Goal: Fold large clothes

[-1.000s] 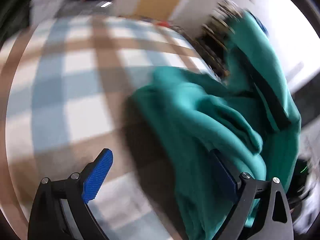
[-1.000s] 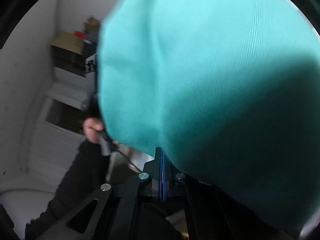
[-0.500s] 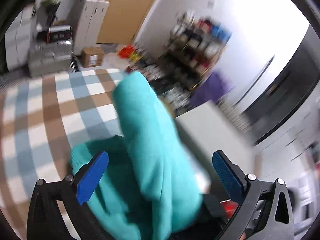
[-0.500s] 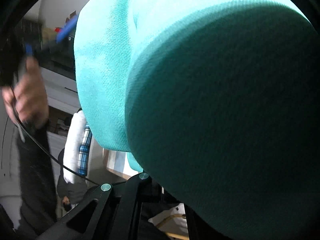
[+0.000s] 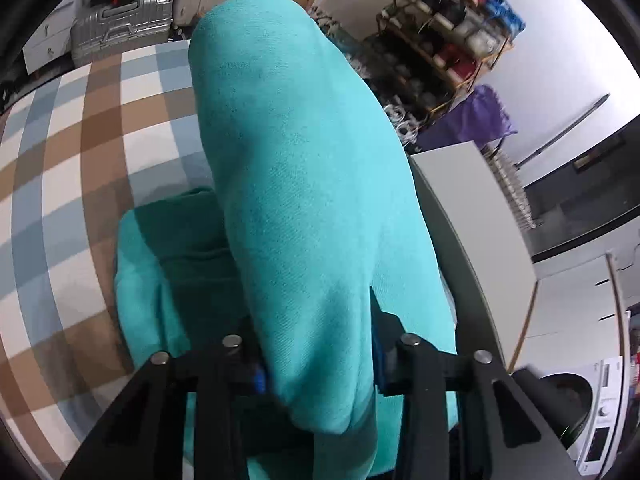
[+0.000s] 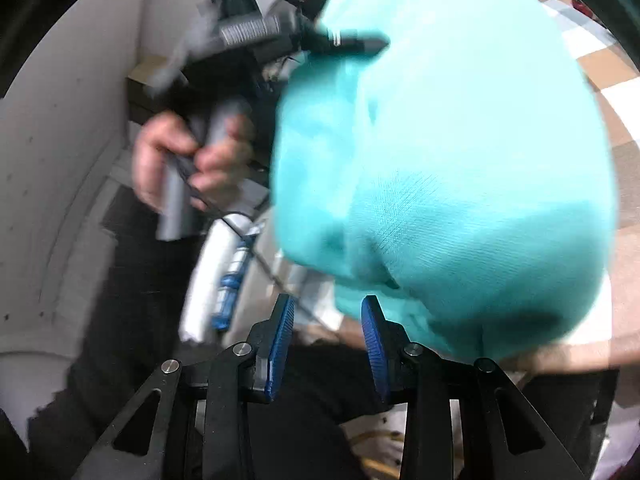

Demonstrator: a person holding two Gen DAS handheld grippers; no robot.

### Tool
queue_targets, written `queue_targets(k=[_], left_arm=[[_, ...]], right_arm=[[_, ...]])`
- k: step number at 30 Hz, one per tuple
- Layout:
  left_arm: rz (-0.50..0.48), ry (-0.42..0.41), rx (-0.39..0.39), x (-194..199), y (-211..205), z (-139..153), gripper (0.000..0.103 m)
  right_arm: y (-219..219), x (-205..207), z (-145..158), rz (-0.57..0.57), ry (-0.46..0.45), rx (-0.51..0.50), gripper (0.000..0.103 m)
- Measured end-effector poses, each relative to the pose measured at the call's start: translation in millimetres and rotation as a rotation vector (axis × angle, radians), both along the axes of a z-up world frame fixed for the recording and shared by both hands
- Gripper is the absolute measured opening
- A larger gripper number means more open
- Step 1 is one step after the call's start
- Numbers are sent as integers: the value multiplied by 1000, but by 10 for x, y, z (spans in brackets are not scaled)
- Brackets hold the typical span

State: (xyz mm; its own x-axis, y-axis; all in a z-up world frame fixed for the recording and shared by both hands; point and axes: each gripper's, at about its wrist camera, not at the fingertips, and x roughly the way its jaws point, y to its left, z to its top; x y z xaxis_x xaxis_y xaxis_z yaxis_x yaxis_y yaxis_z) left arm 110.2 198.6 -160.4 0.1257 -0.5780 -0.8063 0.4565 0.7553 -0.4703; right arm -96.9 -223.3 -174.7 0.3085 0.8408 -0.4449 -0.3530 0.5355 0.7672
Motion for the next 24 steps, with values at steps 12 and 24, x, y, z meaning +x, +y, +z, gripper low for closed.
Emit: queue_targets(k=[12,24], left_arm=[[79,106,-274,-274,709,-116,31],[144,104,-254,-471,976,-176,31]], right_arm=[[191,1462,1146,-95,-129,-432,35],[948,2205,243,11,92,-695,33]])
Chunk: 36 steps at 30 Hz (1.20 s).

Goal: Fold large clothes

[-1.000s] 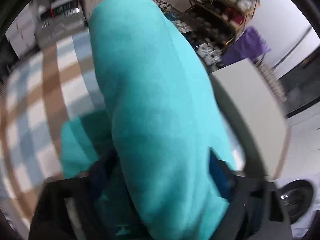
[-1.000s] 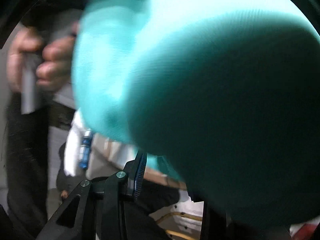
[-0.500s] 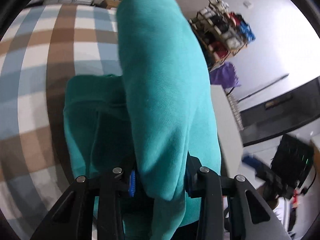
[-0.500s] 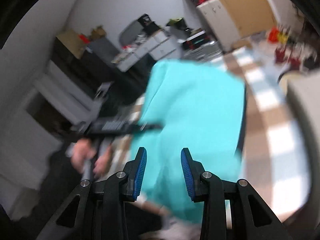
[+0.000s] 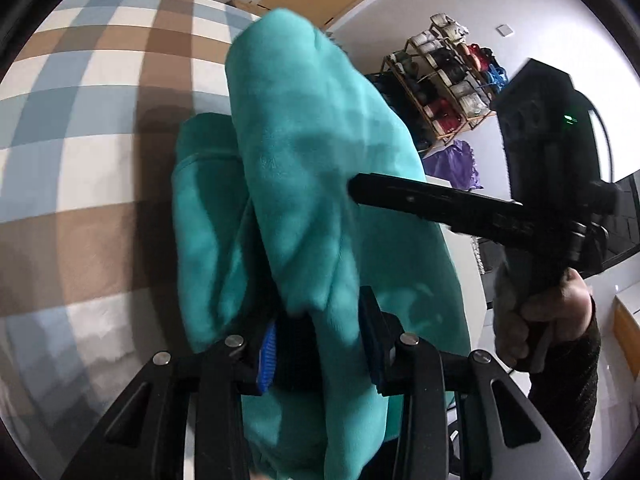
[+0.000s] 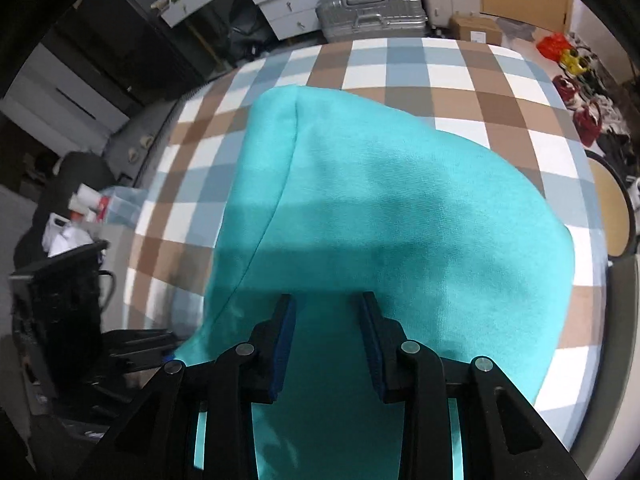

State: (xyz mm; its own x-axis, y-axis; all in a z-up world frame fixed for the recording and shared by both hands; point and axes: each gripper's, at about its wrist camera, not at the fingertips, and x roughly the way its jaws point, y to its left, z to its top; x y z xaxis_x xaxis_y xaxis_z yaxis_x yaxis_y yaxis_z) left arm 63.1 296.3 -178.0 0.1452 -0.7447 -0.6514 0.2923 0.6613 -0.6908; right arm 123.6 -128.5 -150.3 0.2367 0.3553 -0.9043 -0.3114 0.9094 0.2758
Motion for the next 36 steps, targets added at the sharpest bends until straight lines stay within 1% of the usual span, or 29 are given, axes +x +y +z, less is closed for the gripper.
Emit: queue_targets(k=[1,2,3,4,5,6,8,9,10,11,13,14,15,16,17,19,21,23,24,25,26,27,28,30,32,33,34,35,36], left_arm=[[2,-8,20,-40,12,54,31],[6,-34,55,-114,38,151,30],[7,-70,79,-187,43,251,30],[3,-109,86,-277,47,376,30],[-16,-145,47,-395,48,535,30],[-36,-164,2,-477,47,626,30],[-66,-206,-66,-603,-64,754,31],[-78,-223,-52,-647,-168,746,31],[-94,-227,-7,-653,-284,692,31],[-99,-209,44,-631,-382,563,31],[-59,-125,81,-550,-418,218,30],[-18,-69,24,-490,-379,17,29],[11,-46,-13,-456,-354,-65,19],[41,-29,-30,-428,-313,-119,11],[78,-7,-29,-405,-260,-165,0],[88,16,-73,-397,-209,-213,0],[72,-9,-66,-428,-195,-196,0],[73,-39,-50,-442,-225,-170,0],[73,-50,-41,-402,-299,-150,0],[75,-60,-31,-417,-336,-134,0],[81,-65,-26,-420,-346,-124,0],[85,-70,-22,-423,-350,-115,0],[84,-74,-18,-434,-376,-105,0],[85,-79,-13,-473,-383,-116,0],[85,-91,0,-501,-385,-166,0],[85,-102,9,-541,-372,-180,0],[87,-118,25,-548,-391,-164,0],[87,-139,48,-567,-411,-141,0],[84,-156,69,-584,-433,-119,0]], right_arm=[[13,7,-29,1,-6,-9,33],[25,1,-30,1,-8,-16,33],[27,5,-54,1,-8,-20,33],[28,-19,-6,-2,-6,-16,33],[21,-19,-6,-5,-3,-11,33],[16,-28,9,-7,-1,-7,33],[-29,-41,24,-12,3,5,33],[-55,-43,25,-17,6,16,33],[-90,-50,35,-19,10,29,33],[-124,-49,40,-25,15,48,33],[-206,-58,57,-36,27,82,33],[-239,-59,61,-37,36,107,33],[-269,-66,67,-36,39,128,33],[-281,-72,84,-30,35,128,33],[-284,-72,111,-20,31,118,33],[-216,-76,245,35,19,93,33],[-131,-77,435,79,-20,88,33],[-14,-77,711,108,-142,65,33],[49,-61,775,112,-183,29,33],[151,-8,809,125,-214,-33,33],[229,46,795,131,-223,-80,32],[341,150,714,142,-196,-133,32],[409,221,628,155,-163,-151,31],[566,353,375,181,-92,-224,29],[704,448,17,211,-21,-318,29],[741,468,-120,219,-1,-343,29],[782,480,-238,231,-5,-365,28],[798,499,-285,229,-7,-362,28],[789,550,-334,209,15,-343,28]])
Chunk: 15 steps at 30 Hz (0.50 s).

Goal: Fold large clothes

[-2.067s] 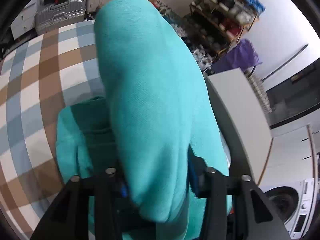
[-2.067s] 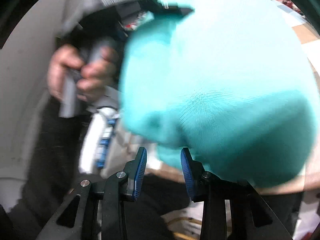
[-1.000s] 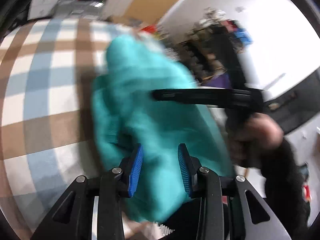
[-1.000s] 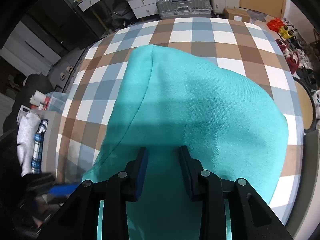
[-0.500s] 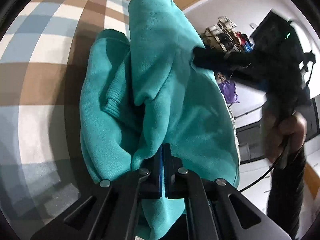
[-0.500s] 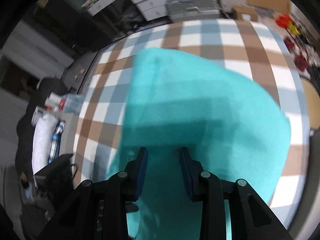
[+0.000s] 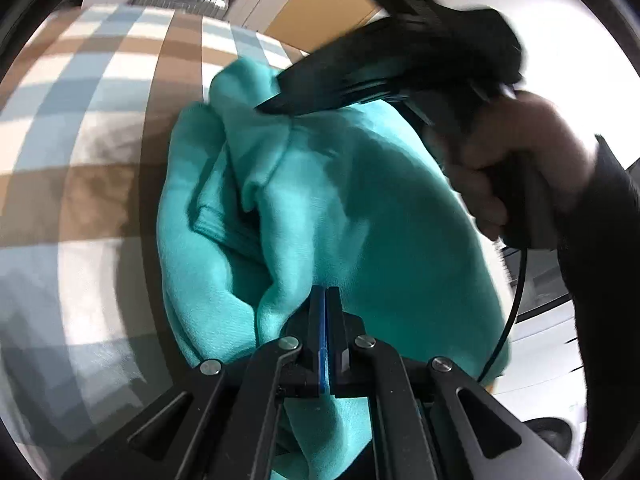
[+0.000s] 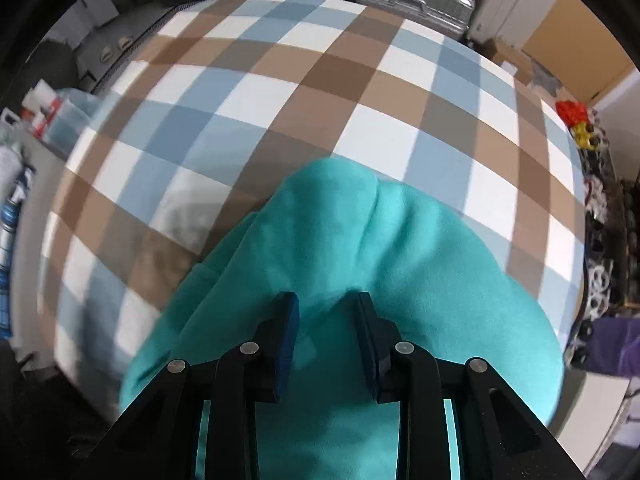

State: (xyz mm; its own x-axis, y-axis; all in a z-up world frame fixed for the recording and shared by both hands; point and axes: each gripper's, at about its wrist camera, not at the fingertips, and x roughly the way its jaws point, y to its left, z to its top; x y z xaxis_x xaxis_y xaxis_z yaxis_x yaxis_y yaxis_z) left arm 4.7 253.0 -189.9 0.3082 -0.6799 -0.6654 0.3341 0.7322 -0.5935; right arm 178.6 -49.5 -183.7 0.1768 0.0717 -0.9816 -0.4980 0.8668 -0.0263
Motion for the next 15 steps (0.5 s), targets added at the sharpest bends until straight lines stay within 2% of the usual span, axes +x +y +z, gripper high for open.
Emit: queue_targets(k=[2,7,9,12,15], left_arm=[[4,-17,19,-14,-31,33,0],[3,-10,22,-34,5,91,0],[-5,2,12,-29,-51,70,0],[-8,-3,17,-1,-33,55,0],[-9,-8,28,-8,-89,30,0]], right_arm=[[-29,67,-60,-28,25,23,28],[6,55,-45,-24,22,-10,28],[-48,31,85,-26,22,15,28],[-338,-81,508,-53,2,149,27],[-602,-244,885,-54,-67,160,28]])
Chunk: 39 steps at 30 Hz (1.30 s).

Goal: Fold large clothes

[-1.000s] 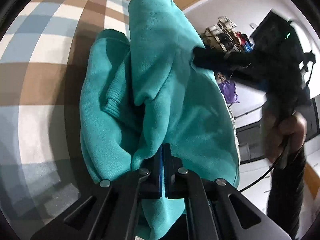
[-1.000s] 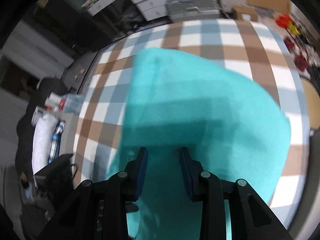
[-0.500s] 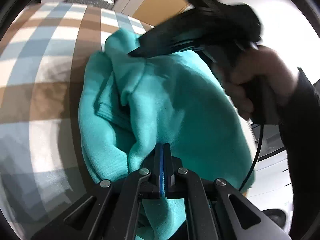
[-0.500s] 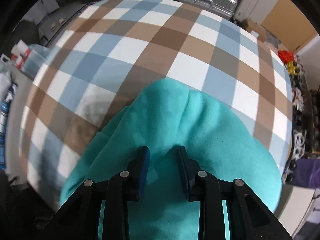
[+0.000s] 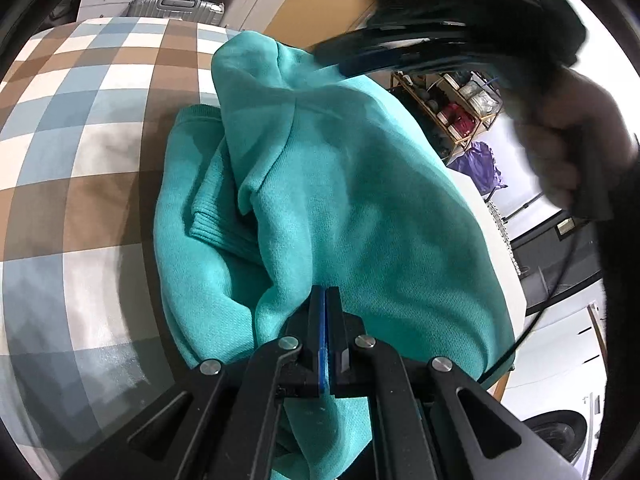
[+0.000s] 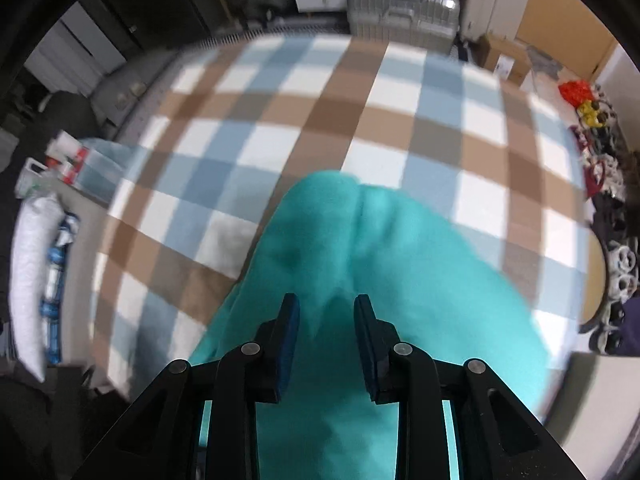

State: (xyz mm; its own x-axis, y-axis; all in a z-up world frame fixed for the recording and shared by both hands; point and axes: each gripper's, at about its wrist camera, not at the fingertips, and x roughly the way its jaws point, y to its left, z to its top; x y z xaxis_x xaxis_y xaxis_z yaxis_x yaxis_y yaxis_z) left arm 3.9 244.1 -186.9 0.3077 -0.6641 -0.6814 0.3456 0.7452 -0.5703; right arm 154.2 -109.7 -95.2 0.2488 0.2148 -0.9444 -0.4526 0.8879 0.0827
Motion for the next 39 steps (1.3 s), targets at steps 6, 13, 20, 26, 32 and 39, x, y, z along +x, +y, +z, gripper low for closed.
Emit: queue_targets(k=[6,13,20,26,32,39], left_arm=[[8,-12,17,5,-46,-1,0],[12,-19,38,-39,-102,11,0],[25,-21,63,-31,-134,9,0],[26,-5,50,-15,-135,7,0],[23,-2,24,-13,-101,-3,0],[22,16,8,1,-80,-24,0]], right_arm=[[-522,-552,183,32,-16,-101,33],[-730,-961,-363,55,32,-85,34],[-704,-848,-563,50,75,-85,34],[-732,-894,-603,19,45,-59,35],[-779,-1201,-142,55,3,21,34],[-658,-1780,-433,166,118,-68,34]])
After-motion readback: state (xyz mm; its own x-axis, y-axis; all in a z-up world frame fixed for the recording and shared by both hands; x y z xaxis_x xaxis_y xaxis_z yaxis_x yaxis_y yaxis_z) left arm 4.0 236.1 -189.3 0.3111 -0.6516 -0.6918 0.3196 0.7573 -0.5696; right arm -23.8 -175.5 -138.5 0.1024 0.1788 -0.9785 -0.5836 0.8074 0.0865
